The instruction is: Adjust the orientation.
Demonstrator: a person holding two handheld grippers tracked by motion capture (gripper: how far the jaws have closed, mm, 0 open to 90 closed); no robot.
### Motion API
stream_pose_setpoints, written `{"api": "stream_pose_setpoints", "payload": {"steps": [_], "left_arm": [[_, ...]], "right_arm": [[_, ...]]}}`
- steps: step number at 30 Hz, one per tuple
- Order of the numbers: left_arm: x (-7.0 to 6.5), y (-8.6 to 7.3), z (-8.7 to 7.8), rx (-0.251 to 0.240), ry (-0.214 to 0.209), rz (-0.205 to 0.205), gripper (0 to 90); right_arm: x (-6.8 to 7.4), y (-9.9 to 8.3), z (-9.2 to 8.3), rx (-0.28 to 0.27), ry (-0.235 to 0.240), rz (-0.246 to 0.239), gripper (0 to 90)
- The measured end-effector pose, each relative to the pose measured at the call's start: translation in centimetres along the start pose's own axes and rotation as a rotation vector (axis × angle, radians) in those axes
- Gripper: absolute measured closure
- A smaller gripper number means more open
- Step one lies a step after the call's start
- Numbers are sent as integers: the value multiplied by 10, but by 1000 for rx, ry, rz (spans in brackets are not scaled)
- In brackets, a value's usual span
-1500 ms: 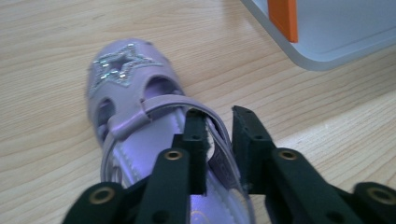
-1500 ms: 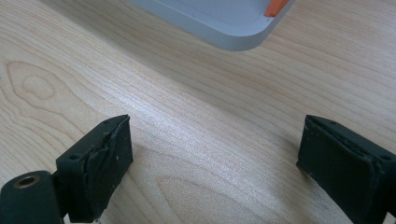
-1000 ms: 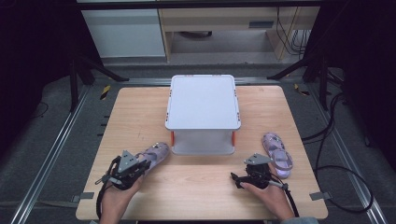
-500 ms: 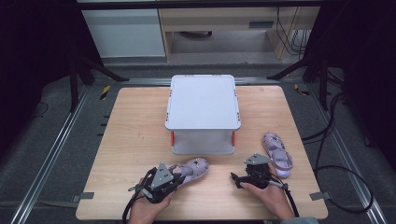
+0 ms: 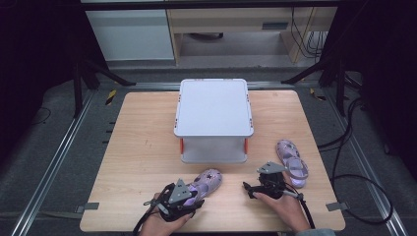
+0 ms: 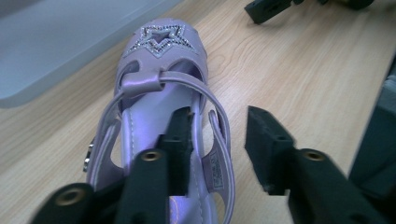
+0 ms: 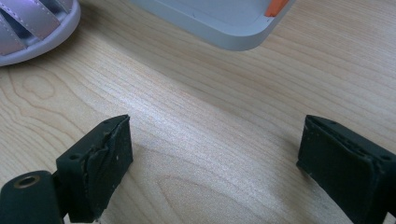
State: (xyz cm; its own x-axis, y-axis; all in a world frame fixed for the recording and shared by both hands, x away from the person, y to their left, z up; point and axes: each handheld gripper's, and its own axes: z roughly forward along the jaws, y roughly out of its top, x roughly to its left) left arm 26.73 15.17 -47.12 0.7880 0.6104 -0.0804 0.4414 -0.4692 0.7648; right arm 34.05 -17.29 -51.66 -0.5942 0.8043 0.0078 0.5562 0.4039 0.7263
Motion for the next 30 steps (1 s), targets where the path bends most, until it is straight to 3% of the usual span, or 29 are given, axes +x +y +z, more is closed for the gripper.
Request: {"api": "stream_pose_setpoints", "payload": {"steps": [1, 4, 10, 14, 21, 25, 30], "left_arm": [[2, 0, -3, -4, -17, -5, 555], [6, 1, -15, -41, -17, -13, 539], [24, 1, -30, -113, 72, -62, 575], [33, -1, -22, -84, 103, -57, 521], [38, -2, -6, -36, 114, -25, 450], [41, -3, 2, -5, 107, -25, 453], [40, -4, 8, 33, 107, -21, 533]], "right_arm": [[0, 0, 0, 0, 0, 0, 99], [0, 0, 0, 0, 0, 0, 99], [0, 0, 0, 0, 0, 0, 99], [0, 0, 0, 0, 0, 0, 99], [0, 0, 0, 0, 0, 0, 99], [0, 0, 0, 0, 0, 0, 99], [0, 0, 0, 0, 0, 0, 99]]}}
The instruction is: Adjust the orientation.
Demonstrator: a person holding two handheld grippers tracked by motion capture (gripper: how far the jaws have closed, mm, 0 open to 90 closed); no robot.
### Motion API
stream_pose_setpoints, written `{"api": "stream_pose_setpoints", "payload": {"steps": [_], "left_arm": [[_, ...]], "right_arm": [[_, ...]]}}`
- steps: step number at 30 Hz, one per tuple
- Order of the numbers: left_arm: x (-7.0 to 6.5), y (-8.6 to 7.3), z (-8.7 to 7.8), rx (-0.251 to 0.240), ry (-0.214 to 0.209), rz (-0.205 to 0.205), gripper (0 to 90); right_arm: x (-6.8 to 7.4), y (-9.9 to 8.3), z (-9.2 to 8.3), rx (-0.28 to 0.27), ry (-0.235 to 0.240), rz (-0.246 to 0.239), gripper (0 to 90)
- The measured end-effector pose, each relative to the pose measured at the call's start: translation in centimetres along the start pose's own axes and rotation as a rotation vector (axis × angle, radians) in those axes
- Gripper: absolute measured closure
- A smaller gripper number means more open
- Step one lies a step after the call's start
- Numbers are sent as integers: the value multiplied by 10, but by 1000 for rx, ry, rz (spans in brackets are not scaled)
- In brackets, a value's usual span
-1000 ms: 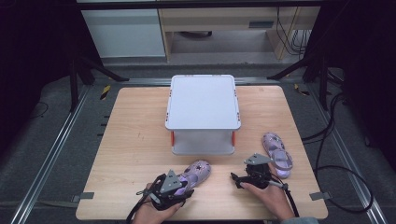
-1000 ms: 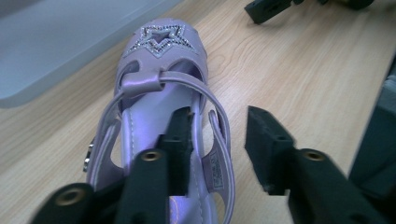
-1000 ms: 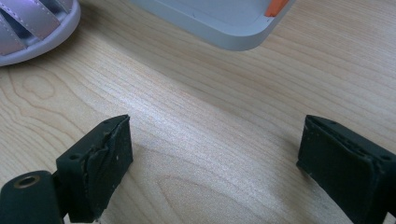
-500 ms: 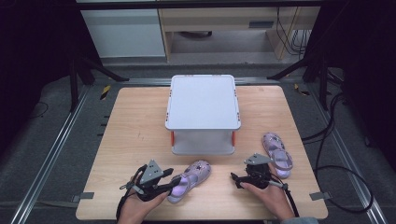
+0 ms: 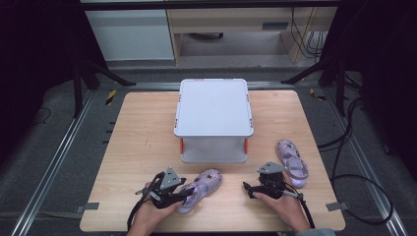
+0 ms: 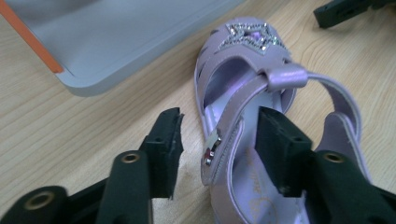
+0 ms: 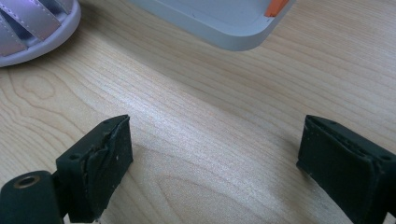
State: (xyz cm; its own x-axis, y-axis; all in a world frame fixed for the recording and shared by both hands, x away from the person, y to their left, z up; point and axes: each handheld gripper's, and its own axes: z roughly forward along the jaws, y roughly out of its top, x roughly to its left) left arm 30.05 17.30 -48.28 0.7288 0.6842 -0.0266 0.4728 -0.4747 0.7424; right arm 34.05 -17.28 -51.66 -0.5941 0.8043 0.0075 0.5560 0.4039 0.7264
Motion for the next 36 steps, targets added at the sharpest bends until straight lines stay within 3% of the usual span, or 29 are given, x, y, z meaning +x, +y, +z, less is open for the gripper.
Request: {"api": "stream_pose_setpoints", "payload": {"steps": [3, 5, 8, 18, 28, 36], "left_arm": [[0, 0, 3, 21, -17, -6, 639], [-1, 2, 1, 15, -5, -10, 730], [-3, 4, -1, 2, 5, -26, 758], [-8, 7, -7, -46, 41, -66, 764], [-2, 13, -16, -80, 67, -94, 766], [3, 26, -19, -101, 84, -105, 767]], "right_arm": [[0, 0, 0, 0, 2, -1, 104], [0, 0, -1, 1, 8, -5, 136], [-3, 5, -6, -27, 23, 18, 204], [-4, 11, -20, -67, 16, -14, 403], [-3, 12, -23, -64, 25, -32, 506], [-6, 22, -38, -100, 25, -57, 631]]}}
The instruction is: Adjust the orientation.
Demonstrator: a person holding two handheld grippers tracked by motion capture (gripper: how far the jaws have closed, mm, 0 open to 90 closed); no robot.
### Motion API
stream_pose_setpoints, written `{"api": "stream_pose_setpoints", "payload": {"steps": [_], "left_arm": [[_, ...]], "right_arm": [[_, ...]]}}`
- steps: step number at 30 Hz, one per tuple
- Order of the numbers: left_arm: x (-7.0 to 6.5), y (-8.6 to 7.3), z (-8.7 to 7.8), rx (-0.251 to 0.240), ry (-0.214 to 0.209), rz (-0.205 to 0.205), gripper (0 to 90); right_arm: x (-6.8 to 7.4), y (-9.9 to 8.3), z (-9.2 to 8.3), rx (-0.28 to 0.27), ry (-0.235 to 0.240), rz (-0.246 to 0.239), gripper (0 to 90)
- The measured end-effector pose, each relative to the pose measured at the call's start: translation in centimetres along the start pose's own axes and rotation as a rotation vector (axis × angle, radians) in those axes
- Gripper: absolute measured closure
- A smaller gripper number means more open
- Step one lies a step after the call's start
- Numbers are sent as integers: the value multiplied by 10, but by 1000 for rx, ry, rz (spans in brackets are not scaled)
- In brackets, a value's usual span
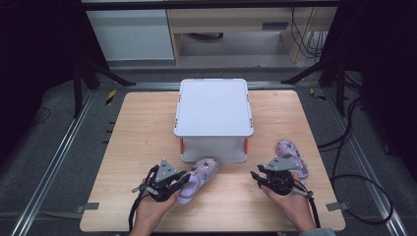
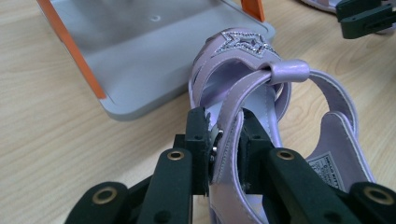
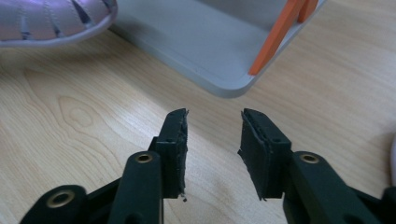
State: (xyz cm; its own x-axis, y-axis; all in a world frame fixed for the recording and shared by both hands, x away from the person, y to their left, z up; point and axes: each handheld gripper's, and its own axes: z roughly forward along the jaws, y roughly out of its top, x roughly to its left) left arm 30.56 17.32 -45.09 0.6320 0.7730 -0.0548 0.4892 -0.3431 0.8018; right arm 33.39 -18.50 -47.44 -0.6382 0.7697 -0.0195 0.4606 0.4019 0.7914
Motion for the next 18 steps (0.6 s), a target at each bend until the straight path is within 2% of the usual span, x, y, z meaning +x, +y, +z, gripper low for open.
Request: {"api": "stream_pose_setpoints", "payload": {"steps": [11, 18], "left_arm": [[10, 25, 9, -20, 43, 0, 772], [14, 39, 21, -31, 84, 3, 780]], "right_arm": [[-8, 22, -18, -37, 6, -10, 699], [-12, 46, -31, -85, 16, -2, 737]]}}
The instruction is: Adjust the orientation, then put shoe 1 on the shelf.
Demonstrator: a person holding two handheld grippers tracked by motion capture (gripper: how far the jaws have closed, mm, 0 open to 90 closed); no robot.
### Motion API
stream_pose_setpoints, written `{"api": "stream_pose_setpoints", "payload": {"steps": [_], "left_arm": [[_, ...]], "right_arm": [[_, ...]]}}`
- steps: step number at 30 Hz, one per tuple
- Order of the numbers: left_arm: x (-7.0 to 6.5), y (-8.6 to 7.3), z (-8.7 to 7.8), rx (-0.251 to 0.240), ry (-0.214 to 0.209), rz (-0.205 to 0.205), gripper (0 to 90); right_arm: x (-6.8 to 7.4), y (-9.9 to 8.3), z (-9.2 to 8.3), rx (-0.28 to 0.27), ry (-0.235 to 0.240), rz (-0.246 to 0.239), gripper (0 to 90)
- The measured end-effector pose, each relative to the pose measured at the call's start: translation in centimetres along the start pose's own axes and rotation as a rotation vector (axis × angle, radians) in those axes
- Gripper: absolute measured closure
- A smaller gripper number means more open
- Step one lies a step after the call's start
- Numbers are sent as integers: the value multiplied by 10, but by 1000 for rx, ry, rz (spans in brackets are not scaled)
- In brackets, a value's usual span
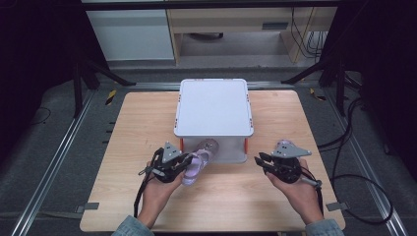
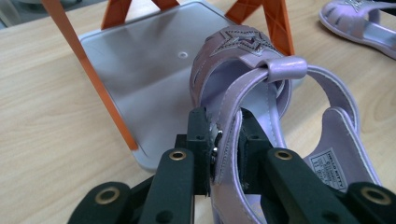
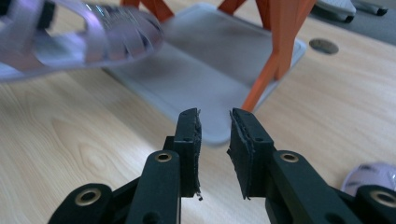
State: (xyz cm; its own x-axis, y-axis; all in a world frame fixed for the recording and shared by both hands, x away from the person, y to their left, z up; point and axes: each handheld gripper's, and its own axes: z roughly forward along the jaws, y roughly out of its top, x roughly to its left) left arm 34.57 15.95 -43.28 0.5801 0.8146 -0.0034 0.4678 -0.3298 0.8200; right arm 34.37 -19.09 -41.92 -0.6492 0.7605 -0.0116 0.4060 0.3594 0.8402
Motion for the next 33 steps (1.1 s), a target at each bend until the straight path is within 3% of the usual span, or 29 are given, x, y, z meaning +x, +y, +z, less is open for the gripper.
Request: {"api": "stream_pose_setpoints", "payload": {"steps": [9, 18, 23, 28, 33], "left_arm": [[1, -4, 17, 13, 53, -15, 782], [3, -6, 26, -3, 92, -34, 783], [4, -8, 33, -7, 107, -51, 783], [2, -13, 42, 5, 110, -61, 783], [0, -17, 48, 14, 111, -66, 783]], "right_arm": [[-3, 51, -15, -85, 36, 9, 833], [-3, 96, 6, -110, 71, -5, 859], [-8, 105, 30, -81, 80, 22, 859], [-9, 108, 52, -40, 77, 17, 857], [-7, 108, 64, -23, 80, 13, 854]]}}
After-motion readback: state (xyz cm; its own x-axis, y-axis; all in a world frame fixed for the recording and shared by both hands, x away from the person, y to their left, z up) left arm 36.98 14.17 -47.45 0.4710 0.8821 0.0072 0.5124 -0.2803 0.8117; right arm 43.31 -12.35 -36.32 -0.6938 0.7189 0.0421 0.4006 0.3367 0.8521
